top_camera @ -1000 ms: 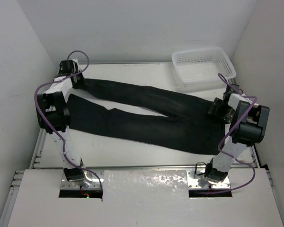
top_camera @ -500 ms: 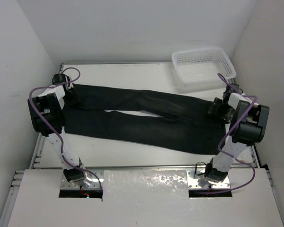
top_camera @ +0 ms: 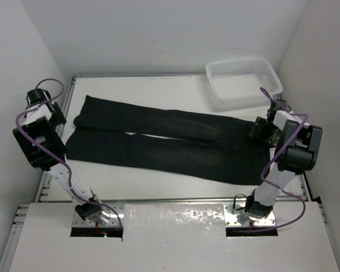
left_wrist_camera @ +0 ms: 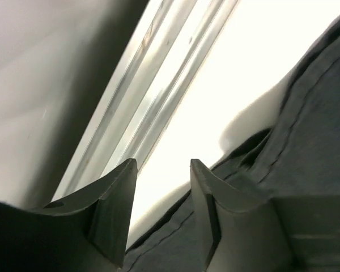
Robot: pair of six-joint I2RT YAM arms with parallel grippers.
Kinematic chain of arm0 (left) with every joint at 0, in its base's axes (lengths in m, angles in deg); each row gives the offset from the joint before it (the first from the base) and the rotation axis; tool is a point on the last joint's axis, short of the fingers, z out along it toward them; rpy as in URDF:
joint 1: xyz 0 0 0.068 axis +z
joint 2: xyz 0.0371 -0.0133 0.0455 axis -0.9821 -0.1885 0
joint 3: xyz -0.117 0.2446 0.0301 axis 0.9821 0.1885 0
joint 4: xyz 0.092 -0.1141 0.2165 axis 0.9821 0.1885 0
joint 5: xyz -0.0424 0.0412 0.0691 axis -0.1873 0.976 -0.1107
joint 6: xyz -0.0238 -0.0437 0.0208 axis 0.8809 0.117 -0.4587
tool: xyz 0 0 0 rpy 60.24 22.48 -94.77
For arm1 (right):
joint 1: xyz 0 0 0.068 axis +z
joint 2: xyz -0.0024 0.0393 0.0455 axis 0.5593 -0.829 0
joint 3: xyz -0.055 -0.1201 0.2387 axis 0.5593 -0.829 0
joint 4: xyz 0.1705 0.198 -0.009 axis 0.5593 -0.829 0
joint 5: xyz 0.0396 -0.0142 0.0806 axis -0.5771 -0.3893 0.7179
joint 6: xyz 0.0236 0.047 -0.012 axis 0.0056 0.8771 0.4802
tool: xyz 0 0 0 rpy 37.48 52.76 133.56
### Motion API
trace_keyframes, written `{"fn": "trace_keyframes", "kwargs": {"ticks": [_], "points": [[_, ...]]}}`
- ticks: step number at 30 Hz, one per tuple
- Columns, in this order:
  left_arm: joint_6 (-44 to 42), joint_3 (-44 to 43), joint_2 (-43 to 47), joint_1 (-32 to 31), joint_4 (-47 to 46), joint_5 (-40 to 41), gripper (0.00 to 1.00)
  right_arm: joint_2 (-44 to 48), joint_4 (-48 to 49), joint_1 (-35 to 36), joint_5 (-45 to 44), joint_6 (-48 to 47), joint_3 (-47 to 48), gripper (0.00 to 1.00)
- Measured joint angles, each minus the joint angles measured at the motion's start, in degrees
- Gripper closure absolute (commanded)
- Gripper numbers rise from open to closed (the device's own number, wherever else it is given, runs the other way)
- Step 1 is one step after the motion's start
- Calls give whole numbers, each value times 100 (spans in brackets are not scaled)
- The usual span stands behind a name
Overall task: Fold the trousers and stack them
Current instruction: Flatten the trousers out
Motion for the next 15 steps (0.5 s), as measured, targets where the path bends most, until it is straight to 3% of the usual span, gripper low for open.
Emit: {"fn": "trace_keyframes", "kwargs": {"ticks": [4, 6, 10, 12, 15], "points": [[-278, 254, 157, 4, 57, -92, 55, -28, -164, 0, 20, -20, 186, 21], [-417, 254, 177, -15, 107, -181, 49, -33, -313, 0, -9, -24, 367, 20], [-774, 304, 400, 50, 431, -308, 39, 79, -802, -17, -223, -9, 837, 8], [-1012, 455, 640, 175, 590, -297, 39, 382, -1056, -85, -315, 76, 918, 1], [-1355, 815, 964, 476, 785, -264, 39, 1241, -1342, -382, -345, 350, 699, 1]]}}
